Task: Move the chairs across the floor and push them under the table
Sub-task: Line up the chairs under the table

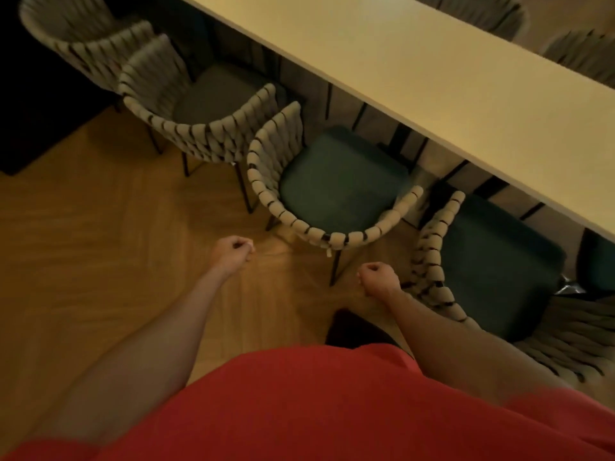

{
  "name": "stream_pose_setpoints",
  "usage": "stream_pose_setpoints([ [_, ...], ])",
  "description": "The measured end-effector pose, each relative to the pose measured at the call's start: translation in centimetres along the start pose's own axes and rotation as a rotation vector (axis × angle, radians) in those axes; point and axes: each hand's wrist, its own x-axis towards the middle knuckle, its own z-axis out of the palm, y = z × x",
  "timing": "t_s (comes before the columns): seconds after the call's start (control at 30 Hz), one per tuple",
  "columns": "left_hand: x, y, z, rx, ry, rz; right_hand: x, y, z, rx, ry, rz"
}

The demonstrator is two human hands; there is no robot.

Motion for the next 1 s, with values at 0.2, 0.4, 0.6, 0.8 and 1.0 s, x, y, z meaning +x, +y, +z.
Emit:
stream_pose_setpoints([
  [0.2,5.0,2.9,-2.0,0.020,-0.040,0.059,3.1,-5.4,0.8,0.009,0.122,0.006],
  [0.4,12.9,6.2,-3.6,0.173,-0.019,0.056,7.8,-9.2,2.6,0.164,0.324,0.181],
  [0.6,20.8,11.8,-5.0,0.321,-0.048,0.044,12.0,-12.7,3.3,0.243,0.437,0.360],
  [0.8,29.1,16.6,-4.7,0.468,-0.084,0.072,15.3,-14.7,1.2,0.283,0.523,0.485],
  [1.0,38.9,19.8,-2.6,0.611,-0.148,0.073,19.0,-14.1,0.7,0.343,0.608,0.587],
])
